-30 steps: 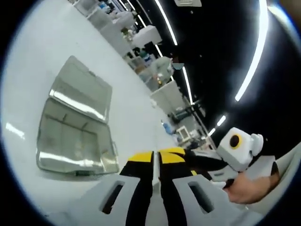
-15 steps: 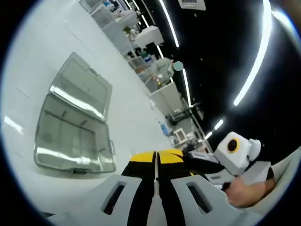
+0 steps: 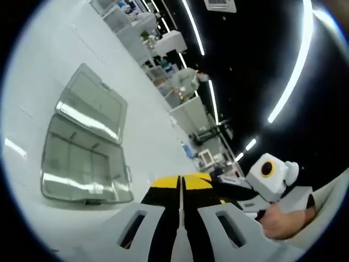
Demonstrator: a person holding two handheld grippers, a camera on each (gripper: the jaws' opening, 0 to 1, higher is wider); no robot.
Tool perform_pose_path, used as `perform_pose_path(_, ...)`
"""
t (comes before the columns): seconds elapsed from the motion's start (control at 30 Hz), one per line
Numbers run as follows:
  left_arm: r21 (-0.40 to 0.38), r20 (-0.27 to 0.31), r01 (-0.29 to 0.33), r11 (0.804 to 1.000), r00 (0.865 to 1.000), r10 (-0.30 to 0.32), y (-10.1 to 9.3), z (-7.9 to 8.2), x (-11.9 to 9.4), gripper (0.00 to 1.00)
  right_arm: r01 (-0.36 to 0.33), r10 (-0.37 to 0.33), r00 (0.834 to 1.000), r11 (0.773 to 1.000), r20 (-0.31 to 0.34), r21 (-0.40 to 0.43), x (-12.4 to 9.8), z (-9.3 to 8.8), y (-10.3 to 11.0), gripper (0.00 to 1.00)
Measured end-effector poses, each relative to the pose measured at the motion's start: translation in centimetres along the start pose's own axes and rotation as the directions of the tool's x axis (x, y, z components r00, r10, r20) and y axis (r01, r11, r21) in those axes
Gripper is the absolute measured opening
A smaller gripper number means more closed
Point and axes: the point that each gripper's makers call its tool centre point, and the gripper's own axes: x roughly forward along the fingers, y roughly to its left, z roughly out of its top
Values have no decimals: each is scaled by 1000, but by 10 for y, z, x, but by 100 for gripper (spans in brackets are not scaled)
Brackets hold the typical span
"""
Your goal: Insert the divider into the dual guide fixture by aligning both edges with the guide slots and pushing it downward to the bottom, including one-sided entry, uneven engagement, binding, and posture correction.
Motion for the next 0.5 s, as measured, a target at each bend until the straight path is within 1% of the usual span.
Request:
perform_pose_path(0.1, -5, -3, 7, 1000, 1000, -7, 1, 2, -3, 0, -12, 11, 1000, 1000, 14, 12, -3, 3, -2, 33)
perform_pose_path(0.23, -2, -18, 23, 1000, 1000, -23, -1, 2, -4, 0, -52, 52, 998, 998, 30, 27, -5, 6, -1, 33)
perform_pose_path(0.33, 1, -43, 50, 999, 998, -50, -6, 2, -5, 0, -112, 110, 992, 993, 58, 23, -7, 13, 4, 32)
perform_pose_path(0.4, 10, -53, 63, 998, 997, -62, -8, 4, -6, 0, -129, 127, 990, 991, 59, 26, -8, 14, 4, 32)
perform_pose_path(0.43, 13, -61, 69, 998, 996, -68, -9, 5, -6, 0, -147, 145, 987, 989, 62, 27, -10, 16, 7, 32)
perform_pose_path(0.5, 8, -85, 93, 996, 992, -92, -12, 6, -8, 0, -162, 159, 984, 986, 78, 38, -12, 19, 7, 32)
